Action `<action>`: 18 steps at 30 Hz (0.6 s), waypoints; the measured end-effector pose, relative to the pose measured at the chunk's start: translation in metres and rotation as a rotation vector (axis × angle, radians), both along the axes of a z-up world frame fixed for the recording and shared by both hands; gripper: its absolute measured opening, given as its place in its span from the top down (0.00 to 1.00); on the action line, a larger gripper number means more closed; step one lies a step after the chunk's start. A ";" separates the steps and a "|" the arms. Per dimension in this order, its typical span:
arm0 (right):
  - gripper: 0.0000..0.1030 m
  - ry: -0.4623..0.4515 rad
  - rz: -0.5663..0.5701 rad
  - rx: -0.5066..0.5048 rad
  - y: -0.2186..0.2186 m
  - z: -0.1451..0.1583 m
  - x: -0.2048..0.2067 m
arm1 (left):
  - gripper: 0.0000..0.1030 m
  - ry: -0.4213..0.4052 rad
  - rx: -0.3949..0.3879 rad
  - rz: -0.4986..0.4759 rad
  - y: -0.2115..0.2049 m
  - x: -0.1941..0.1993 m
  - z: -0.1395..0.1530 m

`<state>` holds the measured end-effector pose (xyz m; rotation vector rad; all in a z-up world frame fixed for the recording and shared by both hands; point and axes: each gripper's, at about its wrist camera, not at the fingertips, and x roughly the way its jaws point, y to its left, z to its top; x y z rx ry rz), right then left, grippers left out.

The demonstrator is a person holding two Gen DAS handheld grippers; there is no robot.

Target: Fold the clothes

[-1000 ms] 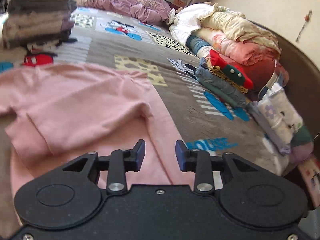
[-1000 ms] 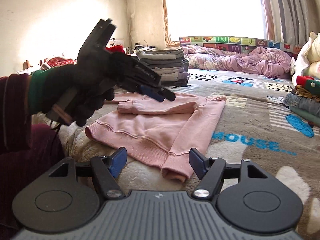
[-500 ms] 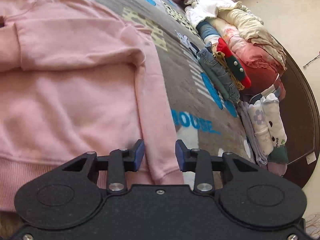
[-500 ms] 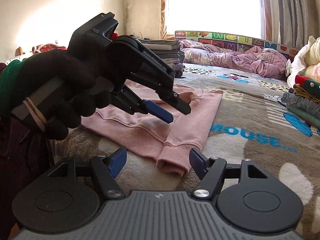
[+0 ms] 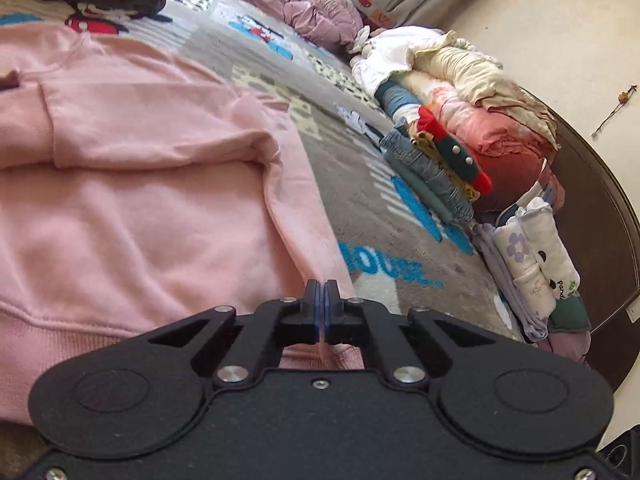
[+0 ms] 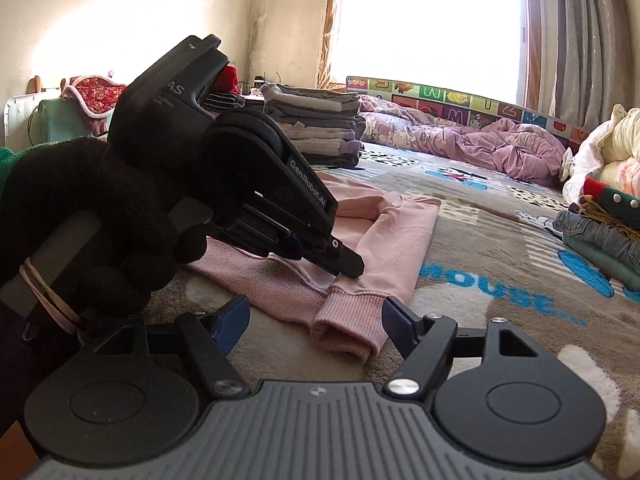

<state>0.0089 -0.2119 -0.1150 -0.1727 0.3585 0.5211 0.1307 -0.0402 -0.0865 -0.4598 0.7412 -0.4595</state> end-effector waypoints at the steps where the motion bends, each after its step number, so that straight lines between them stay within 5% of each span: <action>1: 0.26 -0.003 0.001 0.002 0.000 0.000 -0.001 | 1.00 0.002 0.020 0.010 0.001 0.000 0.000; 6: 0.25 -0.018 0.027 -0.021 0.007 0.000 -0.002 | 1.00 0.072 -0.001 0.020 0.011 0.007 -0.026; 14: 0.23 -0.108 0.068 -0.079 0.026 -0.002 0.006 | 1.00 -0.018 0.012 -0.015 0.006 0.008 -0.017; 16: 0.21 -0.074 0.084 -0.101 0.031 -0.006 0.016 | 1.00 0.049 0.053 -0.015 0.003 0.011 -0.028; 18: 0.20 0.064 0.101 -0.109 0.032 -0.016 0.032 | 1.00 0.070 0.031 -0.010 0.007 0.009 -0.031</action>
